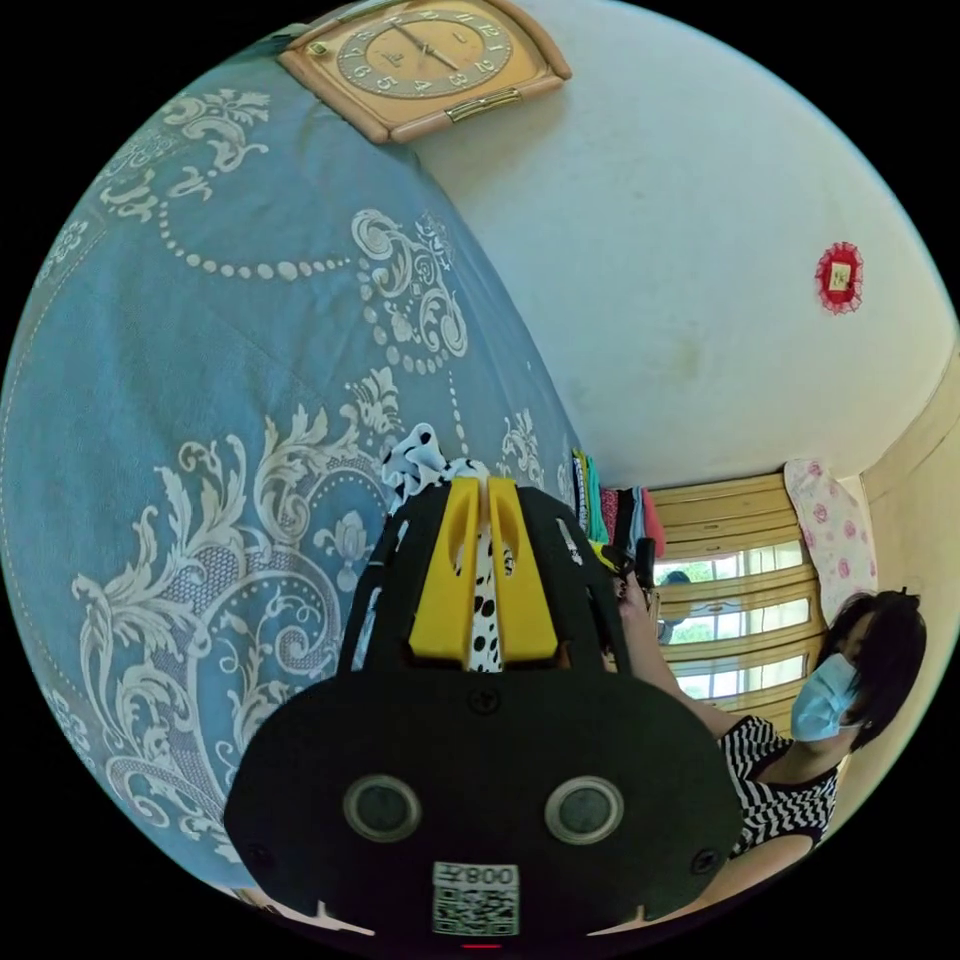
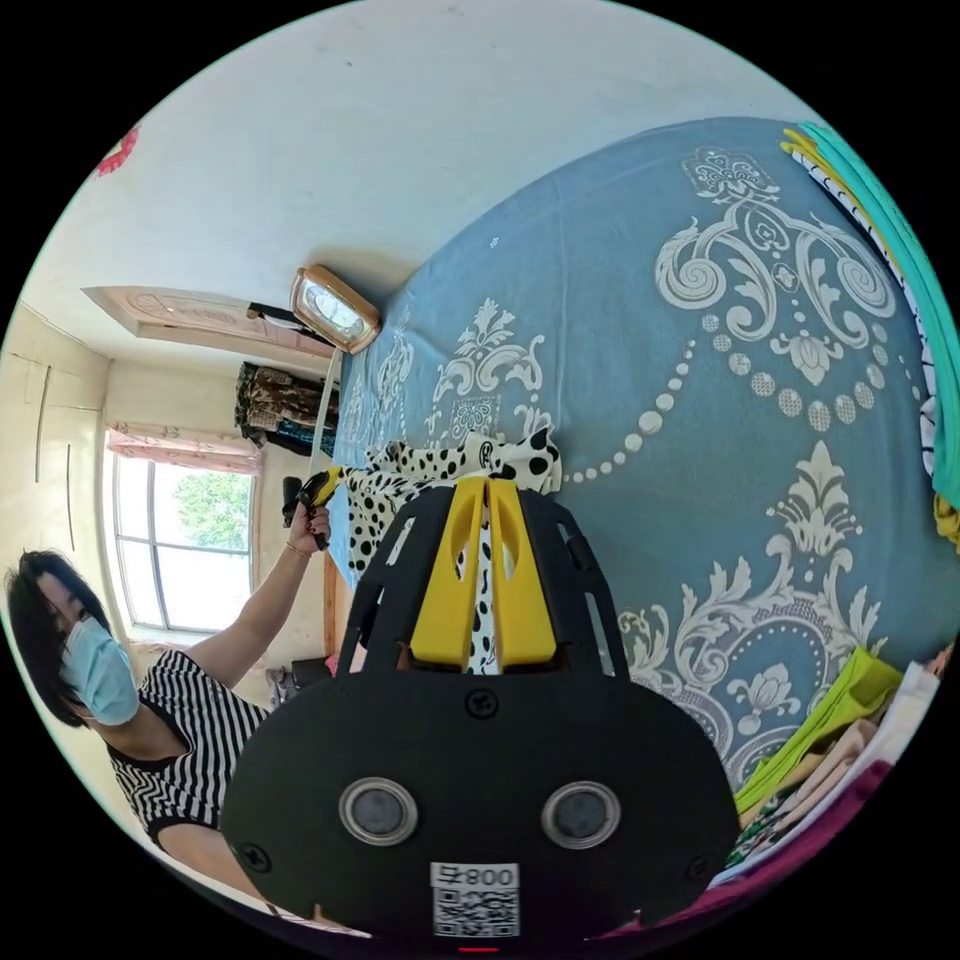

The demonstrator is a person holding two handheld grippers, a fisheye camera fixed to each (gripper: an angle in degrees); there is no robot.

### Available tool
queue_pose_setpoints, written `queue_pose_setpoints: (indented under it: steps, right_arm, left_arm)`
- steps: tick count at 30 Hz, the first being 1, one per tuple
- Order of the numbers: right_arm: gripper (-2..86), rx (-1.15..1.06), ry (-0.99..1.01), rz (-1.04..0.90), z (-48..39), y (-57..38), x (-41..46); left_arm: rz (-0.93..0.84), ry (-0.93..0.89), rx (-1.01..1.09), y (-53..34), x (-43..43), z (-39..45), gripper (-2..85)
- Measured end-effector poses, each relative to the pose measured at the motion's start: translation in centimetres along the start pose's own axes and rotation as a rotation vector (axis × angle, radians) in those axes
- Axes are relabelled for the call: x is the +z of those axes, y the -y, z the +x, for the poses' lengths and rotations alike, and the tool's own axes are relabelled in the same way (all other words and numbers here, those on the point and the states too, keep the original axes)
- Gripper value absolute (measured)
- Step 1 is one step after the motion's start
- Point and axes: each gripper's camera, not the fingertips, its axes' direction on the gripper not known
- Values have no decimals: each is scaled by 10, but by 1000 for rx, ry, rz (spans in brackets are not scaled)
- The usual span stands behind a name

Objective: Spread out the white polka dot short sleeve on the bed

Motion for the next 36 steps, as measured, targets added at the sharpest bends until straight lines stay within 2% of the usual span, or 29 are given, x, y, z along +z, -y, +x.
queue_pose_setpoints:
  steps: [11,17,19,22,23,25,27,30,33,36]
  right_arm:
    - [11,60,52,-14,41,64,65]
    - [30,42,62,179,35,64,68]
    - [40,-40,20,221,14,59,76]
    - [55,-168,-101,125,-21,62,115]
    - [57,-190,-132,94,-27,63,126]
    - [59,-279,-278,-15,-52,70,171]
    - [53,-351,-402,-55,-69,72,203]
    - [24,-391,-609,-96,-79,77,251]
    - [6,-385,-692,-126,-76,78,284]
    - [2,-376,-647,-96,-73,78,296]
  left_arm:
    - [11,-1,-67,58,63,7,42]
    - [125,-50,-37,66,76,32,69]
    - [182,-34,7,62,78,47,72]
    - [136,27,145,58,102,82,79]
    - [64,75,213,58,120,98,84]
    - [-39,202,315,57,150,120,89]
    - [-120,380,432,56,189,142,84]
    - [-204,595,500,56,234,154,55]
    - [-201,663,520,53,259,161,24]
    - [-190,632,510,54,270,167,11]
